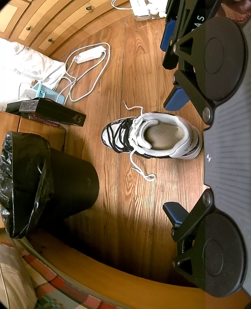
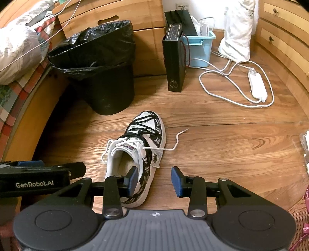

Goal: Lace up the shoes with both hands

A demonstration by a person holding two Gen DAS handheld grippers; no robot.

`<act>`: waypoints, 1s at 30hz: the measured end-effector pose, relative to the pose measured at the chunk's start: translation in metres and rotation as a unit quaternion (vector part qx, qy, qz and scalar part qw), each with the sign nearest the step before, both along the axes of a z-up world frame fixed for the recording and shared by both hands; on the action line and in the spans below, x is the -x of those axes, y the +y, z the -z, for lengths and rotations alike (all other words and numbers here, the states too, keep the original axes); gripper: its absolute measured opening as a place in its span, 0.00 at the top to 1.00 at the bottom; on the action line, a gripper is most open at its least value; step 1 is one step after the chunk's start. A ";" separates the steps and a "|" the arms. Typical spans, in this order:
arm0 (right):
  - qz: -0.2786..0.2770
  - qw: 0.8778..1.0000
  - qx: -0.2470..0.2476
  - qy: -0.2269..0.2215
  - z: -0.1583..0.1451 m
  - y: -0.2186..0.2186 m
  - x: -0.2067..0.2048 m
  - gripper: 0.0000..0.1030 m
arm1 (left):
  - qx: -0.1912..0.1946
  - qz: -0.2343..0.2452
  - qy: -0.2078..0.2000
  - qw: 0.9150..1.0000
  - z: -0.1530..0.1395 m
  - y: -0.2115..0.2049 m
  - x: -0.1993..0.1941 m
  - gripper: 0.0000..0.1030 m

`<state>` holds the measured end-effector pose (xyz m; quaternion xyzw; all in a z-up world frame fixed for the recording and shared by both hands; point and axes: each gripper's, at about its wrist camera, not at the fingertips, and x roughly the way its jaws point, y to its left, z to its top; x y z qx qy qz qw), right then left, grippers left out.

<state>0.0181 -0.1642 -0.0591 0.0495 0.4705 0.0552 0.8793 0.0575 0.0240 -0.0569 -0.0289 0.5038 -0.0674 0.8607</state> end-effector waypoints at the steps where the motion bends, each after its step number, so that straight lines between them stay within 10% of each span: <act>1: 0.001 1.000 -0.001 0.000 0.000 0.000 0.000 0.59 | 0.002 0.001 0.001 1.000 0.000 0.000 0.000 0.00; 30: 0.002 1.000 -0.003 0.000 0.000 0.000 0.000 0.59 | 0.007 0.001 0.003 1.000 0.000 0.000 0.001 0.00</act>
